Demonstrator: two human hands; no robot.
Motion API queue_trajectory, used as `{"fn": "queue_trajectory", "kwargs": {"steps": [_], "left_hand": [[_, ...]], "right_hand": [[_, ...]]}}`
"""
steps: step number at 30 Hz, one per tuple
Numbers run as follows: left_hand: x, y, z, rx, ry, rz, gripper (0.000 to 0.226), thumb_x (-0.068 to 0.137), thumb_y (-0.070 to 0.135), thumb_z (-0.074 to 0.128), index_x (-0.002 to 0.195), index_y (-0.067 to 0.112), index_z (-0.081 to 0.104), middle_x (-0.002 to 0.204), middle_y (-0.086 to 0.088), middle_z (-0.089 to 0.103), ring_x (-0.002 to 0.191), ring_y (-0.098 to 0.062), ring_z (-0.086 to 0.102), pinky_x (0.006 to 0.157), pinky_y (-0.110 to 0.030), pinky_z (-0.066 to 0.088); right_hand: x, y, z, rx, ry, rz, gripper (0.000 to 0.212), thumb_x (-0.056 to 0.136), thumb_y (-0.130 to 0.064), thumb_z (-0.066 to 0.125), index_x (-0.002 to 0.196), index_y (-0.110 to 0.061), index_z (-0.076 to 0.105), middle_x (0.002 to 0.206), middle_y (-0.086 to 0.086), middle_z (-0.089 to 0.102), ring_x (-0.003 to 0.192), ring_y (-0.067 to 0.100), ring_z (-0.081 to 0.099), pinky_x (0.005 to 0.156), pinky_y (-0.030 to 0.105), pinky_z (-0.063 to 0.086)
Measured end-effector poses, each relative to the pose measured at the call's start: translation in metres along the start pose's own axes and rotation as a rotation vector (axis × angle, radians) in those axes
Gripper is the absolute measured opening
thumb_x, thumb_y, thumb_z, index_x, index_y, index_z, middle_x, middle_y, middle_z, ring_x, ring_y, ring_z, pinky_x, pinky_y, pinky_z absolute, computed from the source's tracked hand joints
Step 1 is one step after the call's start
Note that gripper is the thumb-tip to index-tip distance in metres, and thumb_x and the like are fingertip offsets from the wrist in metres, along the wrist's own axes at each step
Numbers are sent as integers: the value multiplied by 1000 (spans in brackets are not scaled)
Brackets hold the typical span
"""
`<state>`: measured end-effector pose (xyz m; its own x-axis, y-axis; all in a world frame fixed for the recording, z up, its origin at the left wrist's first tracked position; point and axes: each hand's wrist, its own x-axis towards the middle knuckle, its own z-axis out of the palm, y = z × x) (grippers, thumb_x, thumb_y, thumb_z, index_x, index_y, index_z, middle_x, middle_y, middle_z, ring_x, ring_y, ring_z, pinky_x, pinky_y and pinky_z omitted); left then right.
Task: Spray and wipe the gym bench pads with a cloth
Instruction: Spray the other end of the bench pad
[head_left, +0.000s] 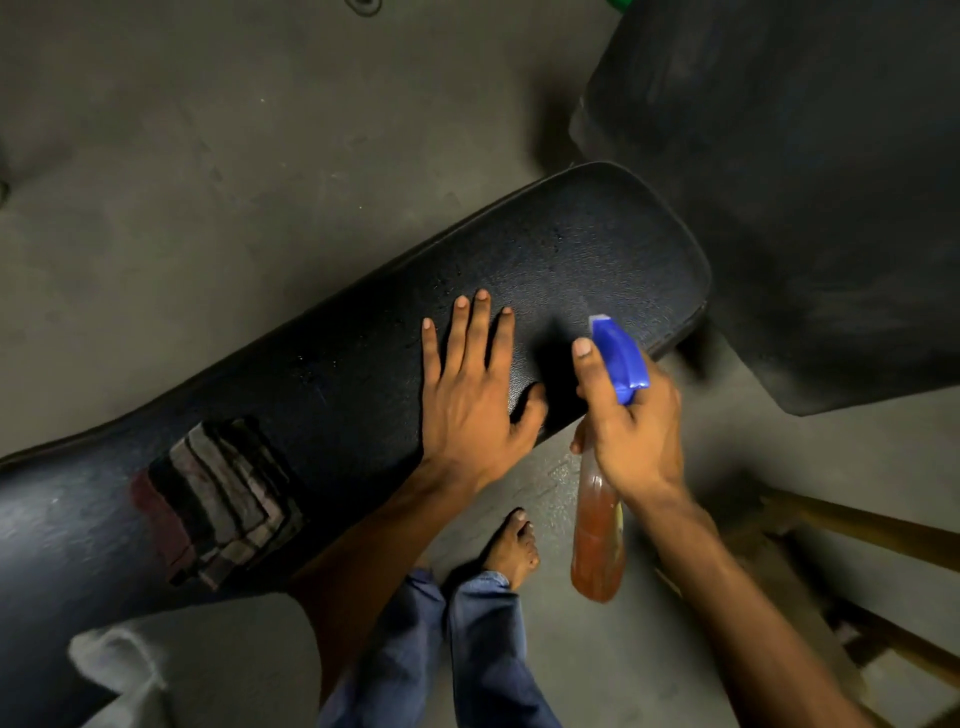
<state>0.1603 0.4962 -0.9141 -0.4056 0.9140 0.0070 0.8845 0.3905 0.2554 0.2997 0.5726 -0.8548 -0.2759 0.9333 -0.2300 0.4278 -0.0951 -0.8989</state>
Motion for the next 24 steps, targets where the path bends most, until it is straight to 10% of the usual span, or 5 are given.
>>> {"fn": "queue_trajectory", "kwargs": {"steps": [3,7,15,19,24], "left_hand": [[0,1,1,24,-13,6,87,95,57,52,166,9,32,177,-18,19,166,-35,13,132,-64,9],[0,1,0,55,-25,5,87,97,59,49,166,9,31,178,-17,17,167,-34,10,132,-64,8],[0,4,-3,84,-56,-11,89,96,59,49,167,10,28,178,-17,15,167,-35,10,131,-64,11],[1,4,-2,88,-54,-10,87,99,59,46,168,10,26,179,-16,12,167,-34,7,132,-64,10],[1,4,-1,85,-53,-4,85,100,58,46,168,10,26,179,-17,12,167,-36,7,131,-65,10]], "right_hand": [[-1,5,-7,-33,49,22,50,108,-47,63,96,1,62,75,23,66,41,22,66,47,33,51],[19,3,-10,-15,168,30,57,101,-64,60,91,-7,59,80,23,65,64,45,67,64,56,58],[37,-28,1,-18,176,-47,46,109,-40,64,96,5,66,68,12,56,53,2,59,58,15,49],[35,-20,-12,65,278,48,53,102,-60,61,94,-8,61,77,22,64,54,35,69,55,50,59],[15,-4,-23,38,337,96,53,109,-49,60,99,3,59,80,29,64,41,28,67,44,43,53]]}}
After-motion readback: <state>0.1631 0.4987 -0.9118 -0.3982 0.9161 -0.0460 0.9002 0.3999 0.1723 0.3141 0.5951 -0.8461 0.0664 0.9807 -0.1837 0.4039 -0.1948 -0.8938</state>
